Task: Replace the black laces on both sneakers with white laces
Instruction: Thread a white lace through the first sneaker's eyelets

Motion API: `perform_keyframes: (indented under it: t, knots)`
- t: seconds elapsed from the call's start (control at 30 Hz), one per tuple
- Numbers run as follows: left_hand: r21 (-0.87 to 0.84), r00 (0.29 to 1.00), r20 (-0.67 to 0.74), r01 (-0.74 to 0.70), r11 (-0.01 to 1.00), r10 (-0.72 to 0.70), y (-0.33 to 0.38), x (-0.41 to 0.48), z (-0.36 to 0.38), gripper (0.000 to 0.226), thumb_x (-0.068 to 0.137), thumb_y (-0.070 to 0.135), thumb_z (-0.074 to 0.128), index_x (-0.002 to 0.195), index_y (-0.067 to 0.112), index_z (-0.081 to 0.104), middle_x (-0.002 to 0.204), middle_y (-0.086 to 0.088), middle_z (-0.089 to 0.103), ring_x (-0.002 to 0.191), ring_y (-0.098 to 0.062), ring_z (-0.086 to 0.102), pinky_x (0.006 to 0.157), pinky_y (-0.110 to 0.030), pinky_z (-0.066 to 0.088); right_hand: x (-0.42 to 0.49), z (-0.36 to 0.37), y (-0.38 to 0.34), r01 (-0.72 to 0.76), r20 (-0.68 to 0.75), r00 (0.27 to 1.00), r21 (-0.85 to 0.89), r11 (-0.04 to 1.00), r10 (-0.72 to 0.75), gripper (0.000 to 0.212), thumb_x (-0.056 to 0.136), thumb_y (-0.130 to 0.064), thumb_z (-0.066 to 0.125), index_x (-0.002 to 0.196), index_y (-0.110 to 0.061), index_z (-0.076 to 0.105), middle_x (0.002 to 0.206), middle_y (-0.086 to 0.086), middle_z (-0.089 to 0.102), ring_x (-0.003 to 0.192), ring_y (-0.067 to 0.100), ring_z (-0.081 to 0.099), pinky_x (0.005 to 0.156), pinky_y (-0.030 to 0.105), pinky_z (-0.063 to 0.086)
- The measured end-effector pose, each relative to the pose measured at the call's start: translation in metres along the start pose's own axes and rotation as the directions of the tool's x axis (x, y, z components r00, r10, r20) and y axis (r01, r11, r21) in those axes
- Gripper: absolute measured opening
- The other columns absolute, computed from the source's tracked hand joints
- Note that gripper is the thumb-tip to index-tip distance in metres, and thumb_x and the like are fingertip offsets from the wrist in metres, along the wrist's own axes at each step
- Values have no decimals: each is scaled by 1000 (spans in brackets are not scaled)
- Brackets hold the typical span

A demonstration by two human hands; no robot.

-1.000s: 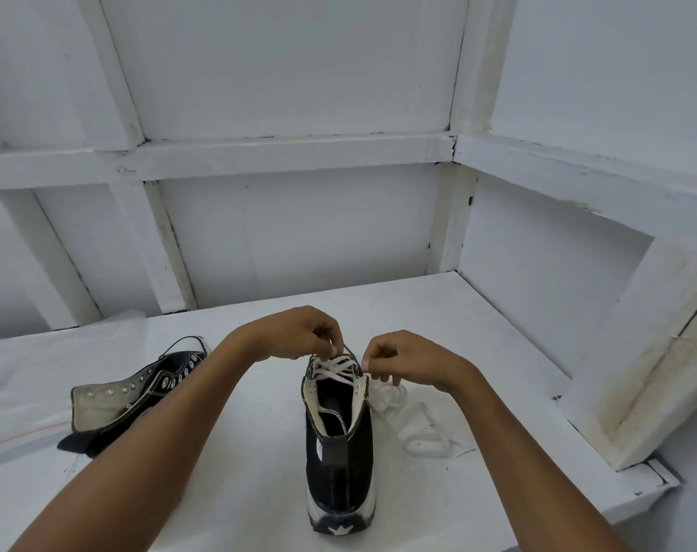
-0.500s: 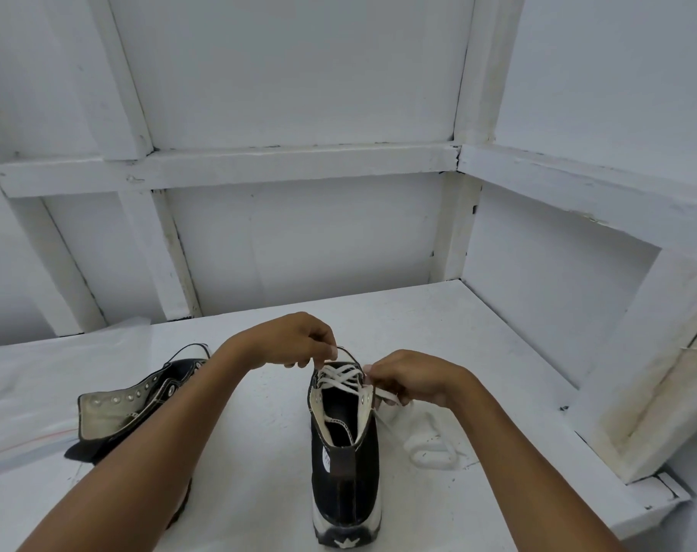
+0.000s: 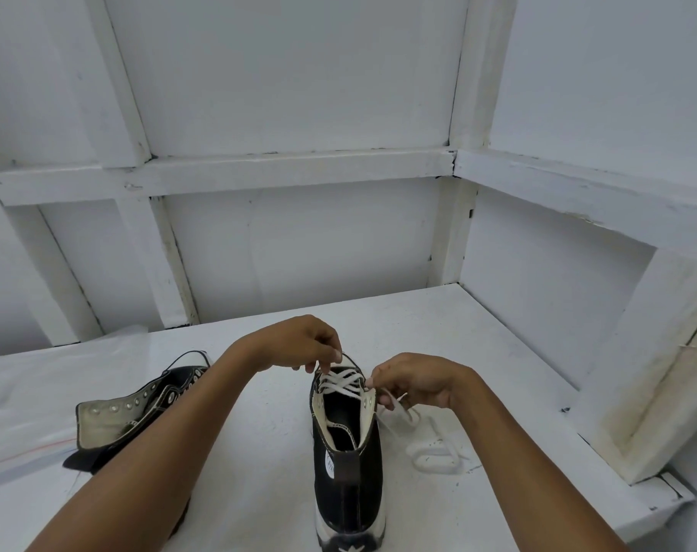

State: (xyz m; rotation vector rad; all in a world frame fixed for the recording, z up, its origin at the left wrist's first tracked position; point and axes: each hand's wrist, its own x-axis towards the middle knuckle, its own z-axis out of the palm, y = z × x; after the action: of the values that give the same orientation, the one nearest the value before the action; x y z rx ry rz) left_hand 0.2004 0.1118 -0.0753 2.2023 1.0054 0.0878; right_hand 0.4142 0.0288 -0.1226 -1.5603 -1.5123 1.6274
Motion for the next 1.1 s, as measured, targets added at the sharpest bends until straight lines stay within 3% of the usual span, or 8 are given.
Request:
perform_keyframes:
  t: [0.2, 0.47, 0.6, 0.8, 0.93, 1.1]
  knots:
    - [-57, 998, -52, -35, 998, 32, 6, 4, -3, 11, 93, 20, 61, 90, 17, 71, 78, 5, 73, 63, -3, 58, 61, -23, 45, -11, -14, -21, 91, -64, 994, 66, 994, -87, 38, 94, -25, 61, 58, -19, 51, 58, 0, 44, 55, 15, 44, 71, 35, 31]
    - [-288, 993, -54, -117, 951, 106, 27, 7, -1, 18, 97, 23, 59, 98, 14, 74, 95, 5, 75, 90, -7, 65, 82, -30, 50, -26, -28, -65, 233, -231, 947, 11, 972, -224, 33, 93, -21, 54, 60, -17, 50, 61, 0, 51, 63, 19, 52, 75, 36, 38]
    - [-436, 984, -31, -169, 884, 173, 36, 7, 1, 26, 101, 27, 55, 96, 7, 71, 103, -4, 74, 97, -15, 68, 87, -36, 48, -33, -34, -79, 278, -267, 923, -33, 960, -277, 31, 92, -19, 50, 62, -16, 51, 61, -1, 52, 63, 18, 53, 77, 36, 40]
    - [-721, 958, -66, -239, 650, 279, 56, 7, -7, 25, 94, 31, 58, 81, 13, 69, 75, -8, 59, 74, -23, 59, 76, -39, 47, -44, -43, -89, 335, -203, 918, -61, 940, -341, 24, 91, -23, 48, 69, -14, 52, 62, -2, 50, 65, 16, 51, 76, 34, 38]
    - [-693, 968, -131, -244, 678, 214, 61, 12, -6, 31, 90, 31, 66, 68, 14, 54, 64, -2, 44, 62, -21, 46, 68, -34, 45, -46, -48, -92, 356, -193, 914, -37, 934, -356, 26, 88, -25, 50, 63, -18, 55, 63, 0, 49, 66, 17, 52, 78, 35, 39]
    - [-658, 963, -211, -265, 705, 165, 56, 17, -4, 40, 92, 12, 62, 55, 16, 50, 60, -1, 42, 61, -21, 45, 65, -32, 43, -40, -51, -81, 277, -175, 940, -104, 955, -292, 17, 82, -25, 48, 69, -15, 53, 66, 1, 53, 68, 17, 53, 80, 37, 37]
